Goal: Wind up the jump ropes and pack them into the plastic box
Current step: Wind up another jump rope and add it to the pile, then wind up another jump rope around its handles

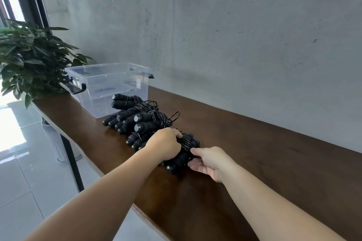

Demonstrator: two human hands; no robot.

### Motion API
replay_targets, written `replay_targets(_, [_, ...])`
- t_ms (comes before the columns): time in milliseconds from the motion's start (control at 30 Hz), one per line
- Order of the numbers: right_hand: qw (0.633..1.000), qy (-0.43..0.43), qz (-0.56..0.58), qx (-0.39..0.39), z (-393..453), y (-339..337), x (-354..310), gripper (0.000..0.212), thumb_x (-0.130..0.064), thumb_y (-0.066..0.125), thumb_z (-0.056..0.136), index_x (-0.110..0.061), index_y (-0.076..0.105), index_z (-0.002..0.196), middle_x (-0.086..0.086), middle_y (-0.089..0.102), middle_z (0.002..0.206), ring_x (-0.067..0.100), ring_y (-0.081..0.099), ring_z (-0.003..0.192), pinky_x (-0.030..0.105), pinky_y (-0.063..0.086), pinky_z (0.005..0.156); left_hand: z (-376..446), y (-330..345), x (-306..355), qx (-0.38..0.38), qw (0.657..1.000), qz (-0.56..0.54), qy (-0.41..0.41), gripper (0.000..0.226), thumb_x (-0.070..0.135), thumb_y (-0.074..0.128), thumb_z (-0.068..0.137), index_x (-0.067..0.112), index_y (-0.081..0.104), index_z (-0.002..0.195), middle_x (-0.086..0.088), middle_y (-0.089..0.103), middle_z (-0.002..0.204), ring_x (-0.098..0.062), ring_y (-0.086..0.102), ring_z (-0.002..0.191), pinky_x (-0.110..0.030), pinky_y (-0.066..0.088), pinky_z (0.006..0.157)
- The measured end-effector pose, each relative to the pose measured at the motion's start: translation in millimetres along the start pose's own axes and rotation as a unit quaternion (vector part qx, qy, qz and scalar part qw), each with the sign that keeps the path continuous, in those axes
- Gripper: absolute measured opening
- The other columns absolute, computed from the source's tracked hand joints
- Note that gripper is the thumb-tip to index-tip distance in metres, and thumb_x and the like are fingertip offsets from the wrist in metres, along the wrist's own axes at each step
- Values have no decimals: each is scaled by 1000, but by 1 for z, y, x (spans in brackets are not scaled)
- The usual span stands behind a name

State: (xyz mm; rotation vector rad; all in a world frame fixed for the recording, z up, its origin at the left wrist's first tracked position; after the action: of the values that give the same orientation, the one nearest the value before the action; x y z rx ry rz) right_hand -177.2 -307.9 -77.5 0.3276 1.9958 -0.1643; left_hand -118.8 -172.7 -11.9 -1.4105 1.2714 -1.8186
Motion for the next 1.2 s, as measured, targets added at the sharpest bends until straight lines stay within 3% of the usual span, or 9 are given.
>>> replay_targets(233, [999,-13,-38,17,1,-3,-4,32,-15,64,94,5,57,118,20,64,96,23,69,72,30,61,69,2,0,-2,57,998,-7,10,27,31,59,90,27,66,116,6,65,112,-16,64,93,-32,58,75])
replay_targets(367, [996,-37,-71,36,1,-8,-10,33,-19,65,94,3,58,117,17,66,94,22,70,70,29,61,66,0,-8,4,120,993,-4,20,17,38,58,91,24,68,94,8,66,87,-15,61,76,-28,49,65])
replay_targets(467, [991,-61,-107,55,-7,-15,-19,27,-24,64,94,0,64,105,11,66,84,17,66,62,25,57,55,-4,-13,15,161,986,-27,27,25,43,57,92,23,61,78,8,59,69,-15,58,70,-27,42,58])
replay_targets(567, [985,-79,-138,73,-25,-31,-30,26,-31,58,95,-9,68,85,2,59,67,12,50,51,22,39,42,-8,-15,35,173,980,-91,38,35,45,57,92,16,56,72,7,55,63,-15,54,63,-27,40,55])
replay_targets(800, [981,-137,-69,116,-97,-115,-46,34,-40,55,95,-16,67,75,-1,50,63,12,38,47,25,30,45,-27,21,135,117,941,-311,67,42,38,61,92,3,56,69,5,43,49,-15,38,47,-27,31,51])
replay_targets(933, [970,-179,-15,165,-137,-199,-39,32,-35,57,93,-16,59,68,-4,42,53,9,31,38,23,22,40,-49,66,226,49,917,-375,123,39,39,59,92,7,67,73,-2,47,56,-20,39,54,-30,32,57])
replay_targets(1200, [904,-200,49,374,-256,-350,-4,26,-32,58,90,-17,58,69,-2,36,56,12,28,42,23,19,43,-123,145,396,-110,835,-488,228,34,38,60,92,8,67,77,7,57,64,-14,44,60,-32,35,61])
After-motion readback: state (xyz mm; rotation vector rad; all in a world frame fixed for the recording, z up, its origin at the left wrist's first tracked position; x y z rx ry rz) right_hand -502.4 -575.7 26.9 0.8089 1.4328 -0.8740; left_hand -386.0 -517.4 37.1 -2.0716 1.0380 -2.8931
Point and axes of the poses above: each hand's wrist, its own z-axis towards the middle knuckle, its own y-axis out of the palm, x = y × z, the point moved 7 cm from there along z, towards the middle knuckle
